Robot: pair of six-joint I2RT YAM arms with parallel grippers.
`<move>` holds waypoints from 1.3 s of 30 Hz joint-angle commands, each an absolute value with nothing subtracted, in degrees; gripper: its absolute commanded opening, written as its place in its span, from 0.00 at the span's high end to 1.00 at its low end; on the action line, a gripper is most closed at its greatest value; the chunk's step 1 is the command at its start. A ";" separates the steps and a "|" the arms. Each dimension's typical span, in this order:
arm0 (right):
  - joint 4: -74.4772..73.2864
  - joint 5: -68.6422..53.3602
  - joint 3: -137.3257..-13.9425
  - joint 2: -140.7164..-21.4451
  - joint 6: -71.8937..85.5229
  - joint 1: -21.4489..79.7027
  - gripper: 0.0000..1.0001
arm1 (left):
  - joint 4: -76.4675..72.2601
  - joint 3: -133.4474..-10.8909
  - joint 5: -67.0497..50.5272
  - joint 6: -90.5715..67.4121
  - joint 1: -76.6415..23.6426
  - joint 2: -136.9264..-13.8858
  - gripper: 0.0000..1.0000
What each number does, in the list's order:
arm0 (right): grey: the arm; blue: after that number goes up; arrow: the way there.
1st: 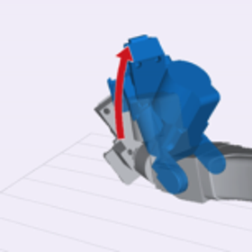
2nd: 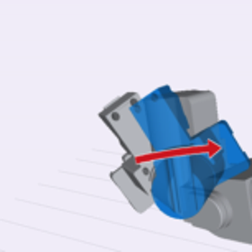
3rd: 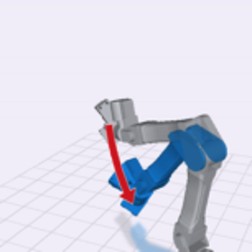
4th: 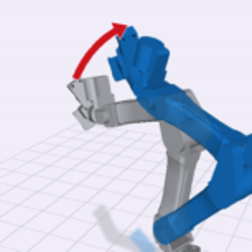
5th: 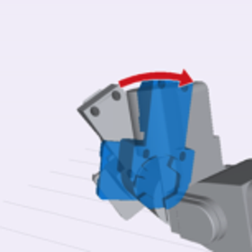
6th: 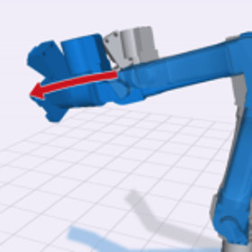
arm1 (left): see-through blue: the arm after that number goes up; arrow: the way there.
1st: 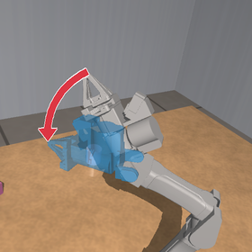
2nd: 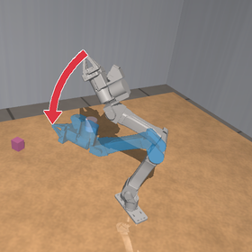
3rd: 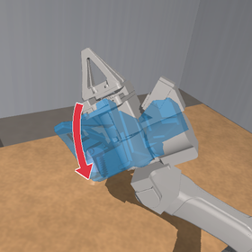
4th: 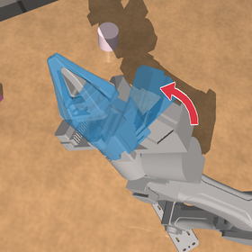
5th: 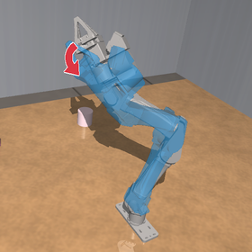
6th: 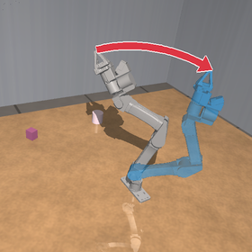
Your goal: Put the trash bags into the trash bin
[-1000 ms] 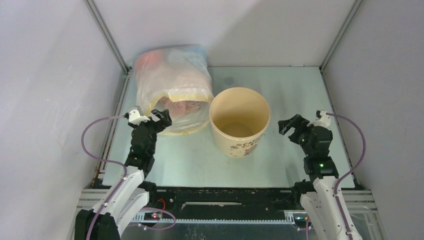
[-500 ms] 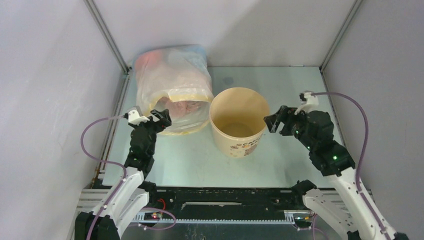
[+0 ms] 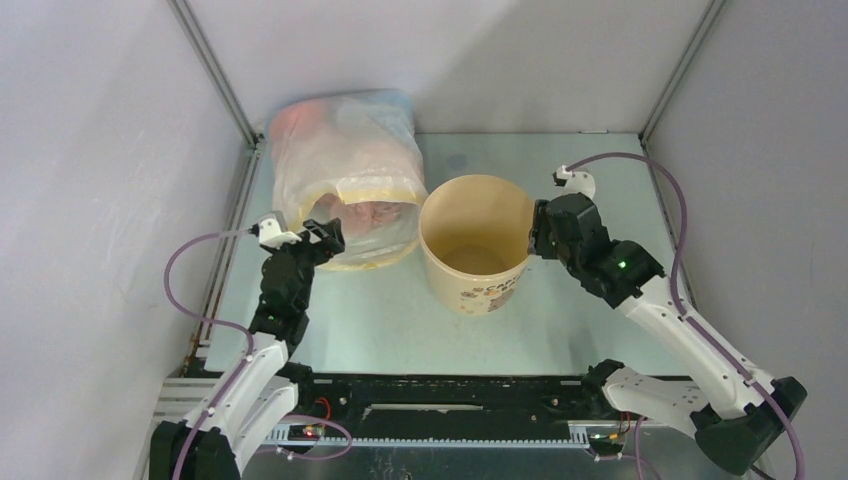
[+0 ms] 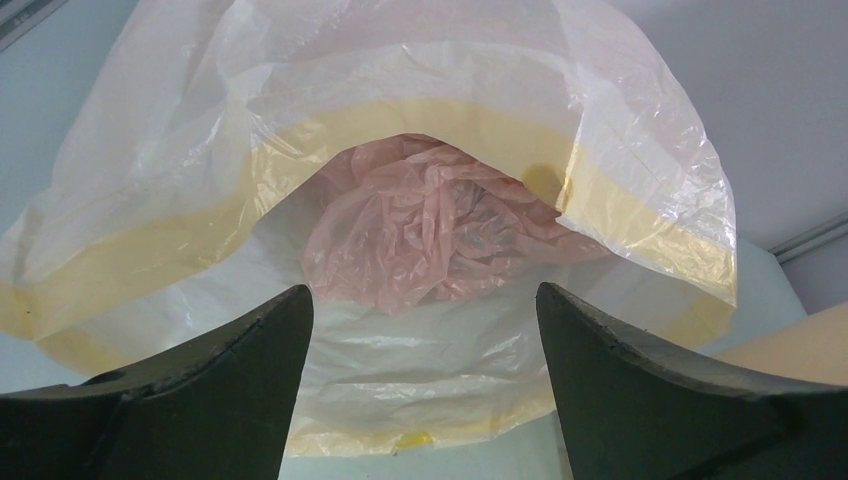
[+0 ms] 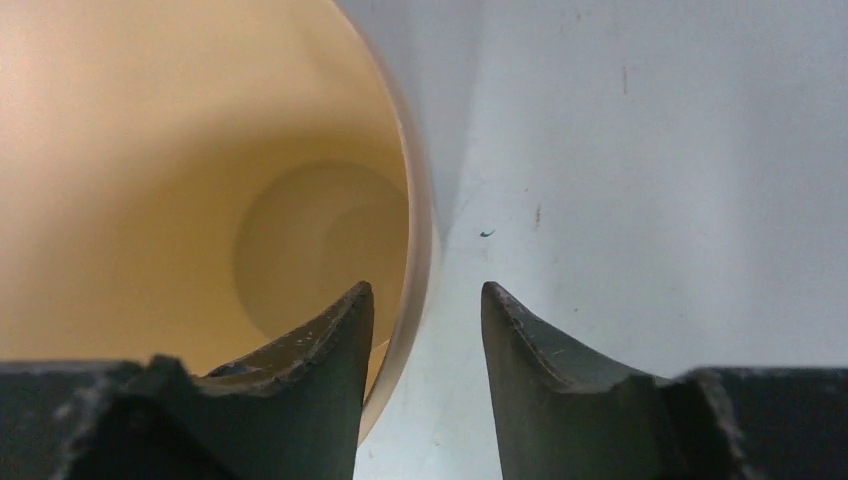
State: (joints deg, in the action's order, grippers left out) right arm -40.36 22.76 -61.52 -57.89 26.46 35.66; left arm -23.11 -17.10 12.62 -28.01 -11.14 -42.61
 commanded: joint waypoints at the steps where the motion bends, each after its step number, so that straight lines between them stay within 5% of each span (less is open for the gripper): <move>1: -40.75 28.53 -65.20 -59.25 26.01 35.76 0.58 | -25.80 -17.22 10.76 -28.19 -11.34 -43.98 0.11; 7: -40.90 27.45 -66.73 -62.51 25.35 35.55 0.70 | -25.75 -17.26 10.90 -27.95 -11.35 -44.17 0.12; 15: -38.29 24.17 -67.08 -64.24 22.63 32.77 1.00 | -25.68 -17.47 11.02 -27.86 -11.36 -44.60 0.12; 33: -26.89 22.46 -70.25 -71.54 21.30 16.20 1.00 | -27.68 -18.49 8.92 -28.27 -11.40 -50.82 0.11; 39: -25.95 20.85 -72.33 -74.79 19.43 15.38 0.74 | -27.47 -20.45 7.75 -27.70 -11.36 -55.92 0.10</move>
